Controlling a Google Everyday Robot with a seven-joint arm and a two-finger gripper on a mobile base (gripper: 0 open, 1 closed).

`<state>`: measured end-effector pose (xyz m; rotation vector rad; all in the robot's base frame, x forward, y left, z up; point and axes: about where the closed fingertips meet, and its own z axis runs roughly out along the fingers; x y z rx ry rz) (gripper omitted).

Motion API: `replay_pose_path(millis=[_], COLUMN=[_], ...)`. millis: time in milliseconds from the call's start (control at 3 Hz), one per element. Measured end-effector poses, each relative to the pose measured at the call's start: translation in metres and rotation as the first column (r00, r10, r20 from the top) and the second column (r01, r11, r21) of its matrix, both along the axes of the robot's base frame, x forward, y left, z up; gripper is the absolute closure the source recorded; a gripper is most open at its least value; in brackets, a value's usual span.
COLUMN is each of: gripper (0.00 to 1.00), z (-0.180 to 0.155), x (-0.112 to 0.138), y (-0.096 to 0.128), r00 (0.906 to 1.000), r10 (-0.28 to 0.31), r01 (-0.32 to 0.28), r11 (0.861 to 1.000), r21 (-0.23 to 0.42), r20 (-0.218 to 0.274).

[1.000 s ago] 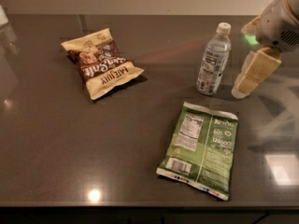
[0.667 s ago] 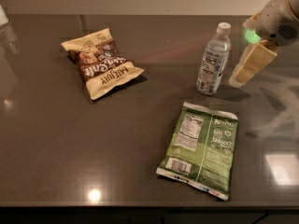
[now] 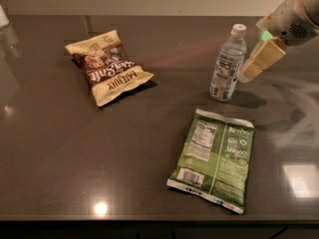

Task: Move blue plastic bottle near brown chip bag

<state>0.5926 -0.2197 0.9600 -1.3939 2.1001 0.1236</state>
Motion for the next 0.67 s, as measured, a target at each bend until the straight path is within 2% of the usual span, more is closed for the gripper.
replay_pose_path(millis=[333,667], gripper=[0.00,0.19], z=[-0.009,-0.015], x=[0.007,0.006], y=[0.018,0.032], r00=[0.9996,0.9985], r10=[0.012,0.025], r01=[-0.010,-0.018], r11=[0.997,0.990], r21=[0.079,0.137], r20=[-0.027,-0.049])
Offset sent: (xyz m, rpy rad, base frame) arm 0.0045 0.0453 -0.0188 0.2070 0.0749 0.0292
